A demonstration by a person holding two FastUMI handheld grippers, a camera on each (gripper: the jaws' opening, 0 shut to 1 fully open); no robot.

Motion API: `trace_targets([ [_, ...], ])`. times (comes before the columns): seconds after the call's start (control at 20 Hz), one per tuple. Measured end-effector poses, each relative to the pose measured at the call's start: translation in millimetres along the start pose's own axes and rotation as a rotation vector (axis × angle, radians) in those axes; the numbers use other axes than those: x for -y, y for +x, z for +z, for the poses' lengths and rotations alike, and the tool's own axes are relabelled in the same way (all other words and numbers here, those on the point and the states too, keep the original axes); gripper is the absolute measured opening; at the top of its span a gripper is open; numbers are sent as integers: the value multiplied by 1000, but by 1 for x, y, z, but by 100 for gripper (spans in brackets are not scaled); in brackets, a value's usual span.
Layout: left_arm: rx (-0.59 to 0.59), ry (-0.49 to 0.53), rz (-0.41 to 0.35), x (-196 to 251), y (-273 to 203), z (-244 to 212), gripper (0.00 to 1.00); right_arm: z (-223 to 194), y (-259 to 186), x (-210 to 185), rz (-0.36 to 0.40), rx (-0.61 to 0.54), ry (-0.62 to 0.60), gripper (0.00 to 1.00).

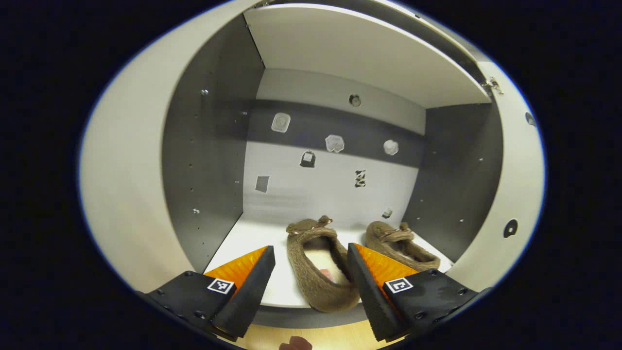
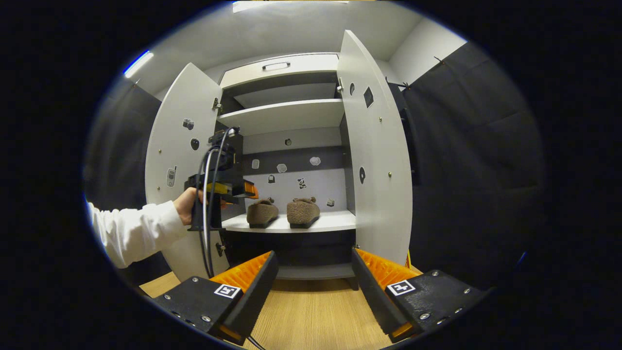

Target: Grab one shoe with the right hand and put it into the shoe cabinet, grab the other shoe with the left hand and put it into the shoe cabinet; then close the right door with the right hand and the left door with the left hand.

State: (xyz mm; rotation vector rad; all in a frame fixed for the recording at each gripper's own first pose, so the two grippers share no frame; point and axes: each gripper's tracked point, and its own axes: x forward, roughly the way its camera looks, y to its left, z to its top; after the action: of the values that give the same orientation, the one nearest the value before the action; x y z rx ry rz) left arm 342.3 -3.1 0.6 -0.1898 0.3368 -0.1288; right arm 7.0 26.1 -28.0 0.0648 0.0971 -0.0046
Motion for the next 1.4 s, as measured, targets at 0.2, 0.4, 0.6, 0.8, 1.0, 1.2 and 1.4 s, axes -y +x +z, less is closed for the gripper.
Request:
trace_targets([
  [0.2,95,-23,-62,20,-80,4,97,8,-2,5,18,-6,0,94],
  [0.4,158,-6,-55,27,-145,-2,97,20,-8,22,23,9,-14,94],
  [0.6,161,-24,7,21,-202,-40,99,19,-16,46,15,21,2,94],
  [0.8,187,3,65,13,-238,-78,94,12,-45,84,-51,36,-11,93],
  [1.0,194,69,56,25,-264,-109,96,55,-33,125,-93,69,-27,93],
  [1.2,198,85,47,35,-279,-128,97,116,-20,180,-174,131,-120,94],
  [1.4,168,111,72,31,-289,-143,97,154,6,216,-211,153,-115,94],
])
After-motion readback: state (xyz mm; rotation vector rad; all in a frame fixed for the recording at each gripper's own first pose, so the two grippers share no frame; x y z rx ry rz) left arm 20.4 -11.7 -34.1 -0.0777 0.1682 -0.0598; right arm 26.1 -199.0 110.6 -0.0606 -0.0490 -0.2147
